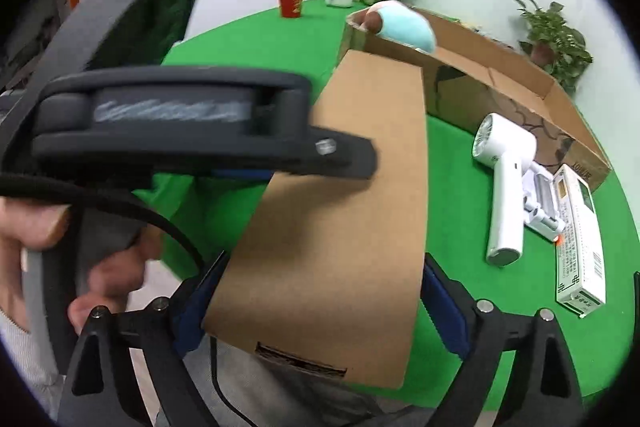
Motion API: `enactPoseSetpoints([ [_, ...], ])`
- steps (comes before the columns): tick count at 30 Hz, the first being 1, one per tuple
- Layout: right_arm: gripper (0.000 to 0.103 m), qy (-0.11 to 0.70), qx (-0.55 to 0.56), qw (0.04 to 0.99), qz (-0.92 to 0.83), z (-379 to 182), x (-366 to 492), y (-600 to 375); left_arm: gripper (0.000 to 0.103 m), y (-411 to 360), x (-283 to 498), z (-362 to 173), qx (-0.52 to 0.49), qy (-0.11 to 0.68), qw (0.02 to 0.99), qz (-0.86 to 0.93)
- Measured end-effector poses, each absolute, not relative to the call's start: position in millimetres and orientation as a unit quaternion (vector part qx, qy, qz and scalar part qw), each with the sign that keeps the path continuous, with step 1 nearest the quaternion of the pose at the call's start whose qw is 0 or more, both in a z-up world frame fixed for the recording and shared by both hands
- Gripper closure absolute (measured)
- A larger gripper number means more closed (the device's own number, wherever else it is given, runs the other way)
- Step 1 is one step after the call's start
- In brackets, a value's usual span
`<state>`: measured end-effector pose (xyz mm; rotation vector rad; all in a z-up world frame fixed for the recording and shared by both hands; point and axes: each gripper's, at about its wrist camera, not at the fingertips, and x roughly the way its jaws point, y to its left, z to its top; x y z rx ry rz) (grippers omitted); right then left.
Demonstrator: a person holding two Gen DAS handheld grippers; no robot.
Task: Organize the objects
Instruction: 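Grip the insert tray walls with both tools and lift it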
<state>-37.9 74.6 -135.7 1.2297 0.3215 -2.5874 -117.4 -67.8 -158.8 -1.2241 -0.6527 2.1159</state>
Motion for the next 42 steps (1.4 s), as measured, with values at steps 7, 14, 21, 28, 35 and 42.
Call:
enactPoseSetpoints([
  [7,0.013,-0.017,0.429,0.168,-0.887,-129.4,-40.2,105.0,0.015,-81.5,-113.5,-158.7,-0.451,-0.272,0.308,0.792],
  [14,0.014,-0.201,0.457,0.26,-0.827,-139.6,-45.9,129.2,0.033,-74.8,-109.7,-143.4,-0.433,-0.294,0.338,0.782],
  [21,0.012,-0.317,0.478,0.317,-0.755,-159.5,-53.4,150.6,0.047,-56.5,-108.1,-123.3,-0.432,-0.277,0.322,0.795],
  [28,0.009,-0.292,0.461,0.275,-0.791,-147.2,-42.4,186.3,0.048,-29.5,-104.1,-105.0,-0.428,-0.255,0.337,0.799],
  [35,0.009,-0.206,0.424,0.247,-0.847,-112.7,-27.6,194.7,0.053,4.5,-99.7,-95.3,-0.425,-0.227,0.365,0.797],
  [42,0.009,-0.193,0.423,0.242,-0.852,-114.0,-24.6,199.9,0.053,47.2,-92.1,-87.7,-0.434,-0.173,0.376,0.8],
])
